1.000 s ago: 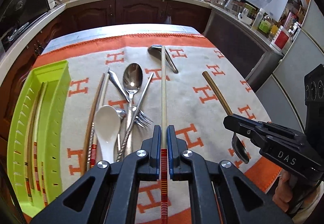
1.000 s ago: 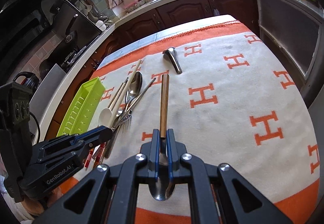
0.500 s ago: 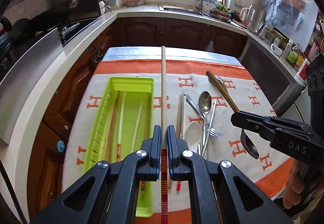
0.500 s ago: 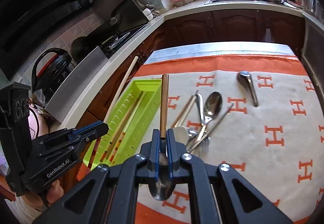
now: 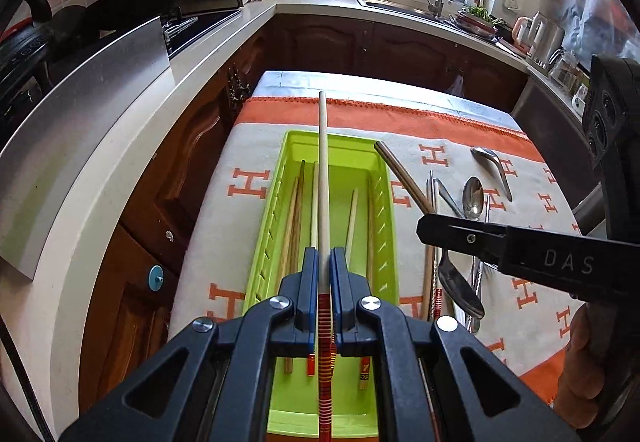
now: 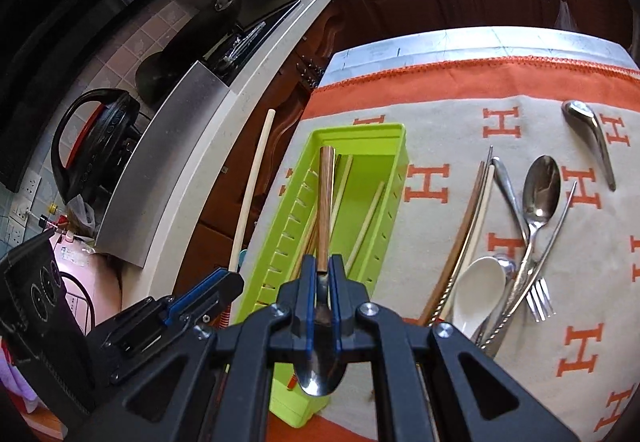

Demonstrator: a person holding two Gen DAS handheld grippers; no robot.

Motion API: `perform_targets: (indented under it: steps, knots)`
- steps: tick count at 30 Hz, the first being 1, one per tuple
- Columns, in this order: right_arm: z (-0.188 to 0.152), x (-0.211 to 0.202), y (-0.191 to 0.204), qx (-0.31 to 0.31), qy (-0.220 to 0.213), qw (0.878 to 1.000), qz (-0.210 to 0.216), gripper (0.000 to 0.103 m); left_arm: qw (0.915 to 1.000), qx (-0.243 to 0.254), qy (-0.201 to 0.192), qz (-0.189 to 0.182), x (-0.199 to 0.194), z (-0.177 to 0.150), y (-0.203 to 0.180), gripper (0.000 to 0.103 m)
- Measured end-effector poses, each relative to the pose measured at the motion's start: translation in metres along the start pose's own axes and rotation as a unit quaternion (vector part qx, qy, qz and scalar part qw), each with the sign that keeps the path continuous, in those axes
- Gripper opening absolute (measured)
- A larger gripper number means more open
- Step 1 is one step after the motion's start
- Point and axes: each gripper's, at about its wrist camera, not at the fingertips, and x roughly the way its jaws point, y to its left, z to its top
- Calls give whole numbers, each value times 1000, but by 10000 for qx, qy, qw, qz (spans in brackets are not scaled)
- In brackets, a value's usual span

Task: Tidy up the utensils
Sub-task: 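Lower both held chopsticks into the green tray and open both tools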

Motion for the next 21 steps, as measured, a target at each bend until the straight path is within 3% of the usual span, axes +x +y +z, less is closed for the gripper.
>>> perform_targets:
  steps: [14,19,21]
  knots:
    - [-2,38,2,261,337,9990,-144,7,9997,118,210,-44,22,-7,5,4]
    - [-3,47,4,377,421,9982,-201,10,9997,115,228,22,23,-10,8,13]
    - [-4,49,6,358,451,9982,-169,10,9997,119,204,67,22,-10,9,22]
